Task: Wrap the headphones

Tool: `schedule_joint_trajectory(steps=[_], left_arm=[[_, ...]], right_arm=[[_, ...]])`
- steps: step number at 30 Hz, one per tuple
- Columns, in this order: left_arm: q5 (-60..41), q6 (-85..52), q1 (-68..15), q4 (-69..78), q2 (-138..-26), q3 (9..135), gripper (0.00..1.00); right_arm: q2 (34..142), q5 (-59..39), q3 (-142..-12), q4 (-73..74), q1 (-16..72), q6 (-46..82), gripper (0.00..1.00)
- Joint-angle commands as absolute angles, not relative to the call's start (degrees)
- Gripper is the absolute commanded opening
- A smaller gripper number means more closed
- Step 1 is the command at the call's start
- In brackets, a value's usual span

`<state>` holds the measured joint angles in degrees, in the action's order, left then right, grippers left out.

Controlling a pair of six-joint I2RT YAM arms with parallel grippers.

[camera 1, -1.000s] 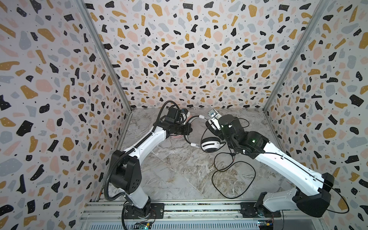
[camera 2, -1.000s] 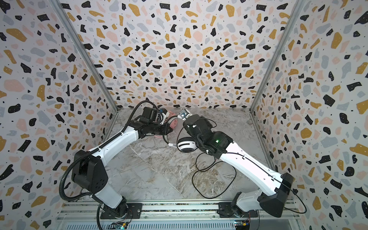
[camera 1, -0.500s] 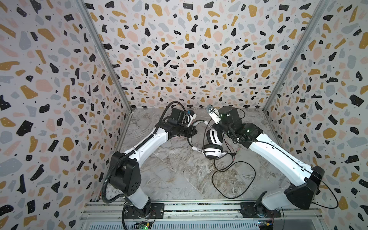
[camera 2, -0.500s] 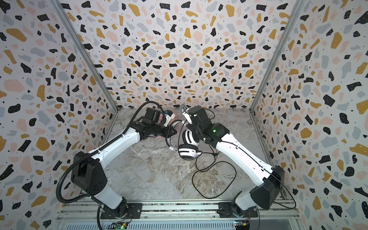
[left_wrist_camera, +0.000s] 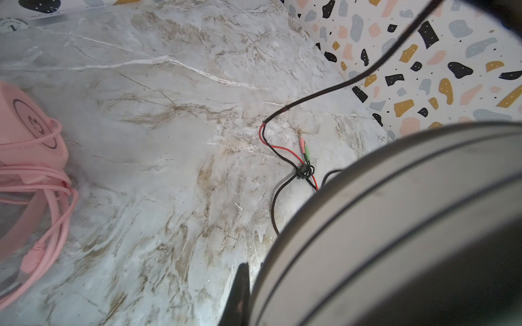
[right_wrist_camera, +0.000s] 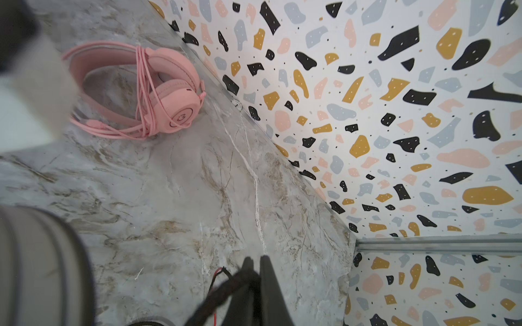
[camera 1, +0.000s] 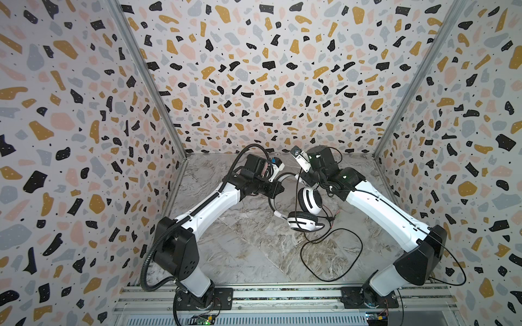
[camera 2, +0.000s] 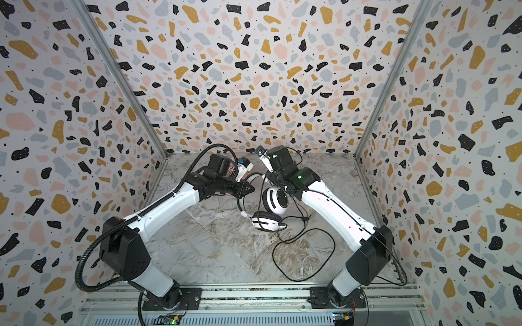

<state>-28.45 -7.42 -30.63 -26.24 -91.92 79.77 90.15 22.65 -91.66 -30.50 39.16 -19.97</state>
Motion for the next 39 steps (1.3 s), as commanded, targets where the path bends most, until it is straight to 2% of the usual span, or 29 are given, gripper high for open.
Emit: schedule_joint_trajectory(steps=[1, 17, 23, 26, 34, 39], left_arm=[[-35.1, -7.9, -31.0, -20.7, -88.2, 81.5, 0.0], [-43.8, -15.0, -30.7, -5.7, -82.9, 75.3, 0.0], [-43.8, -18.2, -30.2, 0.2, -80.5, 72.8, 0.0], [-43.7, -19.3, -30.1, 2.0, -80.1, 72.1, 0.0], [-44.2, -24.3, -30.1, 5.6, -80.5, 72.2, 0.0], [-42.2, -27.9, -30.3, 7.0, -80.2, 72.7, 0.0]], right_arm=[[89.7, 21.5, -92.8, -31.9, 38.1, -17.5, 0.07], [81.2, 8.8, -77.9, -22.1, 33.2, -8.1, 0.09], [76.7, 2.3, -71.1, -17.1, 33.0, -4.2, 0.14], [74.2, -1.5, -67.8, -13.9, 32.9, -2.7, 0.23], [69.5, -10.5, -60.1, -5.7, 31.2, -0.1, 0.54], [69.1, -16.2, -55.1, 1.7, 29.2, 2.1, 0.66]])
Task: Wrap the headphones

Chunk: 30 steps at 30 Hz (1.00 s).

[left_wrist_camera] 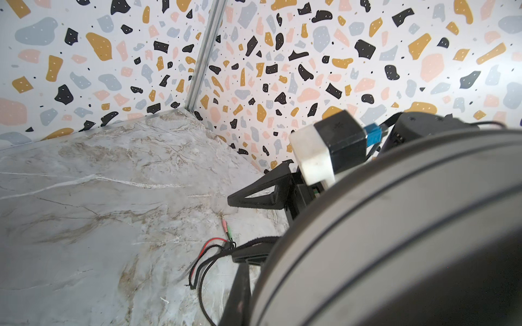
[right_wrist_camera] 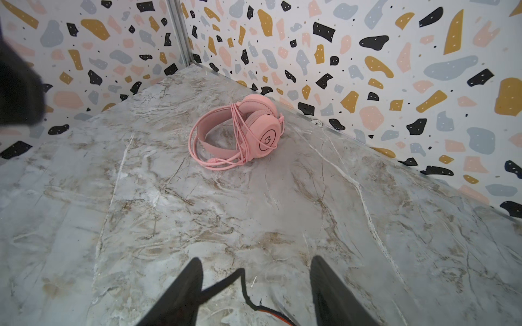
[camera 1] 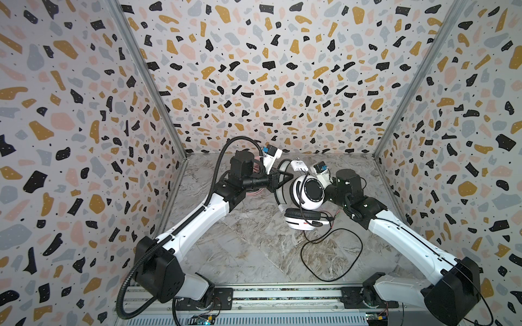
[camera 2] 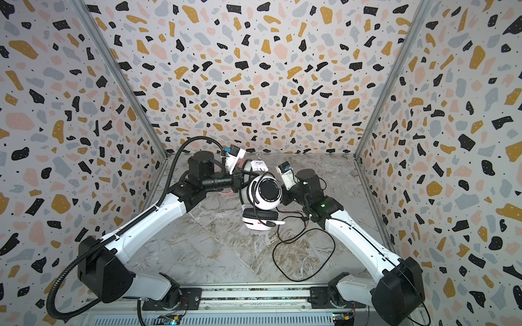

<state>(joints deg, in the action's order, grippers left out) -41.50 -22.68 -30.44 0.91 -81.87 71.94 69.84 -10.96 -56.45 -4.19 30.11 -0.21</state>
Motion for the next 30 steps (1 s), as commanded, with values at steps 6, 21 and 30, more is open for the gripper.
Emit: schedule_joint_trajectory(steps=[6, 21, 30], left_arm=[[-38.3, -29.4, -30.3, 0.5, -80.1, 78.0, 0.0], [-37.0, -46.3, -30.2, 9.2, -80.3, 83.5, 0.0], [-29.4, -49.2, -29.6, 8.4, -82.6, 89.9, 0.0]], right_arm=[[70.9, -23.9, -48.3, 13.2, 27.6, 6.5, 0.7], [89.2, -36.9, -37.9, 53.0, 25.9, 22.0, 0.68], [92.1, -38.6, -26.3, 68.8, 26.0, 29.4, 0.39]])
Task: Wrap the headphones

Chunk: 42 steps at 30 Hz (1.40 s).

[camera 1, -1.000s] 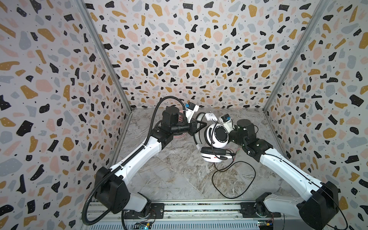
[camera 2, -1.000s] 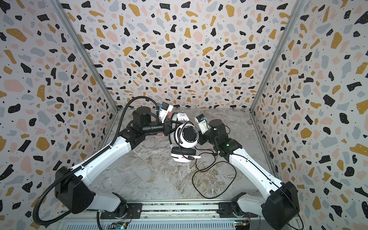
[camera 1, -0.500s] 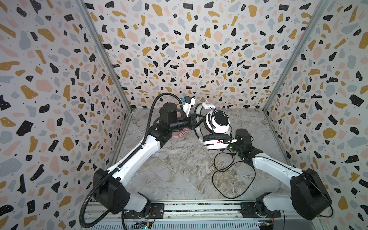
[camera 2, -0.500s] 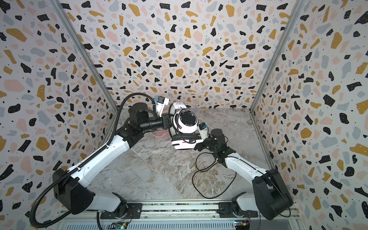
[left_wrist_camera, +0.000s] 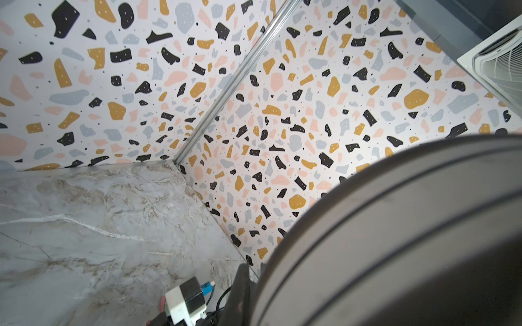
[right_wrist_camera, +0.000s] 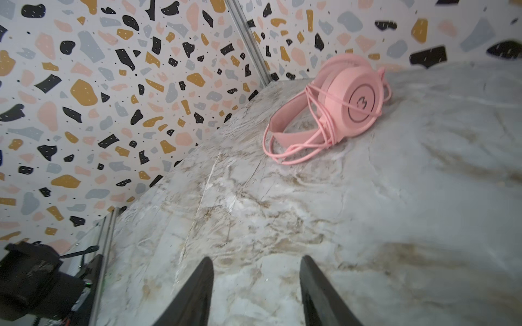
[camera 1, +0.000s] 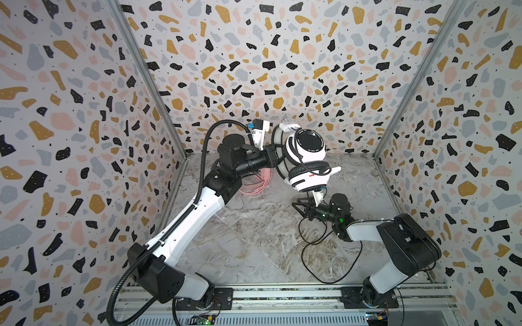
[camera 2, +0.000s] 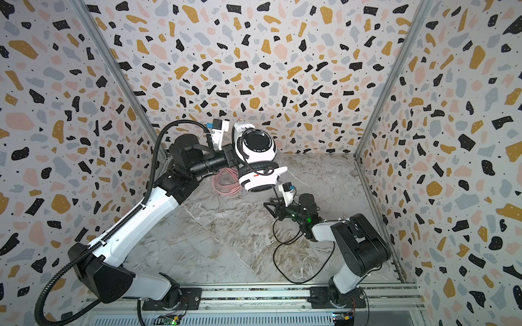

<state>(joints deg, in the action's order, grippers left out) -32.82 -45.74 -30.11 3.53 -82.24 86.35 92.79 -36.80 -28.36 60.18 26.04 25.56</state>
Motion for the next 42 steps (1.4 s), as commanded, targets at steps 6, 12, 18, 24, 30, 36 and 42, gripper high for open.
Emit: schedule_joint_trajectory(steps=[6, 12, 18, 24, 30, 36, 42], left_arm=[[-20.9, -50.3, -27.2, 5.9, -86.6, 92.5, 0.0], [-3.2, -50.3, -25.4, 4.7, -88.2, 90.6, 0.0], [15.1, -46.7, -25.0, 6.7, -88.5, 86.6, 0.0], [23.4, -45.5, -23.5, 7.4, -90.7, 85.1, 0.0], [30.6, -47.8, -23.7, 6.7, -92.0, 84.3, 0.0], [34.6, -43.5, -24.7, 4.8, -94.1, 83.5, 0.0], [41.1, -35.4, -28.6, 1.7, -96.3, 83.6, 0.0]], right_arm=[[84.9, -35.7, -20.3, 65.9, 28.3, 28.1, 0.13], [70.6, -21.3, -23.0, 35.2, 36.2, 16.7, 0.07], [57.3, -8.5, -26.3, 12.8, 42.1, 11.5, 0.06], [49.0, -5.4, -27.9, 2.0, 45.7, 12.3, 0.05], [49.2, 0.4, -31.2, -5.1, 54.0, 14.1, 0.05], [51.5, 4.9, -40.8, -12.5, 58.4, 13.4, 0.06], [56.2, 10.2, -53.7, -20.1, 59.3, 9.0, 0.06]])
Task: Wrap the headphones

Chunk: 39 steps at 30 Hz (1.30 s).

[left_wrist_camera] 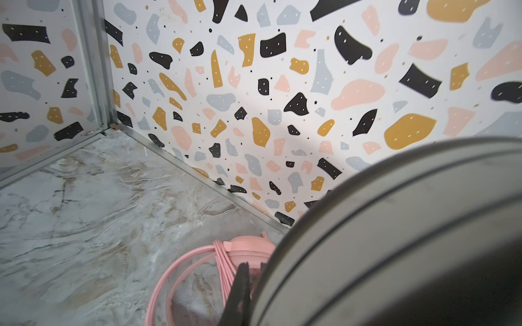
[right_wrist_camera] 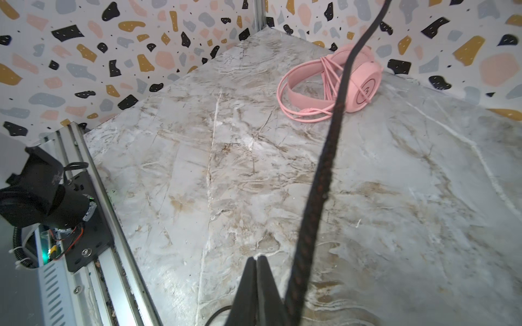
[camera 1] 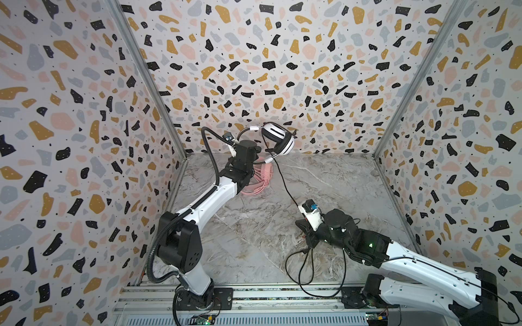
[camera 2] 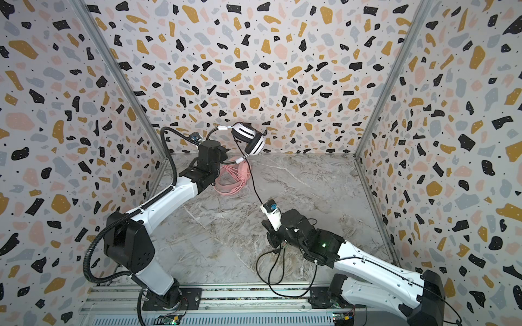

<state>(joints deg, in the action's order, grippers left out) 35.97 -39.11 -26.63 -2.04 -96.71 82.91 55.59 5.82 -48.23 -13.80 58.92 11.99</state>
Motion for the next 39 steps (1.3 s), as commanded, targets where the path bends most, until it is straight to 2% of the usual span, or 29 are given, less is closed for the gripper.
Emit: schedule_joint_trajectory(steps=[1, 9, 12, 18, 22, 27, 31, 36, 39], left_arm=[[41.7, -34.4, -28.9, 1.5, -96.5, 83.3, 0.0], [41.5, -20.3, -34.1, -4.6, -99.1, 83.8, 0.0], [41.1, -12.7, -37.0, -9.5, -100.9, 85.2, 0.0], [28.0, -4.5, -38.7, -19.8, -99.3, 85.4, 0.0], [23.5, -0.3, -39.6, -22.6, -95.7, 83.3, 0.0], [13.0, 4.3, -39.7, -27.8, -92.1, 84.2, 0.0], [3.0, 8.9, -39.7, -31.0, -90.5, 84.7, 0.0], [-17.8, 12.9, -39.1, -29.9, -89.5, 81.5, 0.0], [-22.1, 10.1, -36.5, -26.0, -88.0, 79.5, 0.0]], right_arm=[[56.6, 11.0, -55.4, -20.8, 59.4, 8.3, 0.06], [57.7, 19.4, -67.2, -23.6, 58.6, 2.0, 0.06], [57.6, 19.6, -69.9, -23.1, 55.3, -0.1, 0.07], [57.8, 13.1, -74.0, -22.3, 42.5, -2.4, 0.06], [59.1, 5.8, -74.4, -20.5, 32.4, -2.7, 0.06], [64.8, -1.7, -76.6, -19.0, 22.1, -1.5, 0.06], [69.6, -7.8, -76.2, -15.4, 16.8, 0.9, 0.07], [75.4, -14.1, -73.9, -12.6, 15.1, 2.8, 0.07], [75.7, -15.9, -68.4, -10.0, 15.2, 4.5, 0.07]])
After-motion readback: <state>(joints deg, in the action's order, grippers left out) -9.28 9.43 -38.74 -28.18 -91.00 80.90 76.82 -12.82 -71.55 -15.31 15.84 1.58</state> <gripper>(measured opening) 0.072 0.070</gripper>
